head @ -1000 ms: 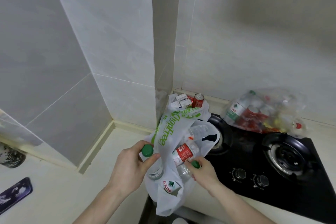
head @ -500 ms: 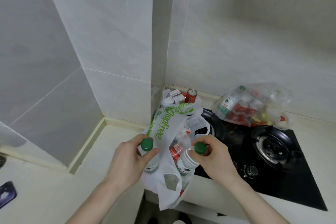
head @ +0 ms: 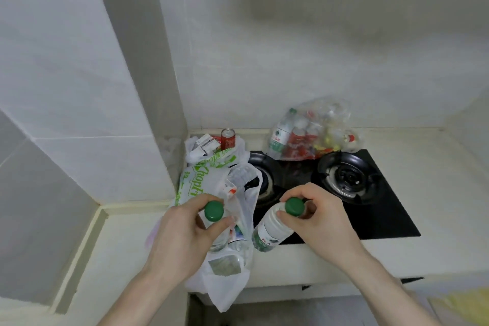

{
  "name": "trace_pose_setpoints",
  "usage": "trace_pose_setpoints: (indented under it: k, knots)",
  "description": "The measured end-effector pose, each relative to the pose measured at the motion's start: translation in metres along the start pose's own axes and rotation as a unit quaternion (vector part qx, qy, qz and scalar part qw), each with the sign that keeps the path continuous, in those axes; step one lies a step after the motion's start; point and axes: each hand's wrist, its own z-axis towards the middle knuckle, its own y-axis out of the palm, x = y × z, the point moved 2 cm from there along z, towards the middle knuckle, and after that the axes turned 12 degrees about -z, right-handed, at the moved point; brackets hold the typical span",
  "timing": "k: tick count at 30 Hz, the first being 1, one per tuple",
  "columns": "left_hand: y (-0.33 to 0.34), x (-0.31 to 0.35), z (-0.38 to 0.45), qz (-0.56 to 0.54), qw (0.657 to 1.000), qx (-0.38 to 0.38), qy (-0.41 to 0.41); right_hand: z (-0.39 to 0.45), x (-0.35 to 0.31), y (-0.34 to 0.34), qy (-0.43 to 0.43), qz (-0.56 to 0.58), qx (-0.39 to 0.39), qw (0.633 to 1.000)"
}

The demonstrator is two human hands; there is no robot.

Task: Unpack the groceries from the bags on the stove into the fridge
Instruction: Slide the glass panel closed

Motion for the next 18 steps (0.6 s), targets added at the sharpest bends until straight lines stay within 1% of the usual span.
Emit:
trace_pose_setpoints:
  k: [3, 7, 14, 18]
  knots:
    - [0.029, 0.025, 0.006, -0.020, 0.999, -0.032, 0.026, -0.015, 0.020, -0.031, 0.019, -0.010, 0.021, 1.000]
    - [0.079, 0.059, 0.014, -0.036, 0.995, -0.078, 0.041, -0.040, 0.054, -0.079, 0.055, -0.015, 0.045, 0.997]
    - [0.203, 0.137, 0.010, -0.043, 0.978, -0.170, 0.109, -0.107, 0.130, -0.183, 0.145, -0.006, 0.106, 0.984]
    - [0.284, 0.183, 0.000, -0.040, 0.958, -0.249, 0.138, -0.158, 0.174, -0.238, 0.204, -0.005, 0.154, 0.967]
